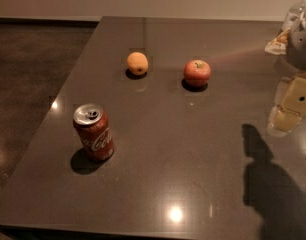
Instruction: Pick apple
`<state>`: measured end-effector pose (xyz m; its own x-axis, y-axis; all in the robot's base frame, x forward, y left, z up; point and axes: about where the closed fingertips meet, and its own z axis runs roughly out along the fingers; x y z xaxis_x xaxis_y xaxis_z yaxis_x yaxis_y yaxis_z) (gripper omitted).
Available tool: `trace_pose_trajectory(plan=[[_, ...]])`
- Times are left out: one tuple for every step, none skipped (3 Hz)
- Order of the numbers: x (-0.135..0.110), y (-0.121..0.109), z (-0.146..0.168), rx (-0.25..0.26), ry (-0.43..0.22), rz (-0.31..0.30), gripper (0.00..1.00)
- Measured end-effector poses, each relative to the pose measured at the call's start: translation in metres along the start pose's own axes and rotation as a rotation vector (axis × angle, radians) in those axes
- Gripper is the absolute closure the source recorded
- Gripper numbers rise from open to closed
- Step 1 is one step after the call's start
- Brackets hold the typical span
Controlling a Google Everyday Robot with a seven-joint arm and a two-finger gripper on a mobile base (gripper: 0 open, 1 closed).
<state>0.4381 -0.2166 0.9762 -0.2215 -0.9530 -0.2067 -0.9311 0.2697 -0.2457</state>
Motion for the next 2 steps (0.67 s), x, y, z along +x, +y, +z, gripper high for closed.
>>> trace_pose_trajectory(plan=[[-0.0022, -0.0020, 0.0020, -0.005, -0.009, 0.006, 0.00], [-0.0104, -0.0099, 0.0108, -0.028, -0.042, 0.028, 0.00]])
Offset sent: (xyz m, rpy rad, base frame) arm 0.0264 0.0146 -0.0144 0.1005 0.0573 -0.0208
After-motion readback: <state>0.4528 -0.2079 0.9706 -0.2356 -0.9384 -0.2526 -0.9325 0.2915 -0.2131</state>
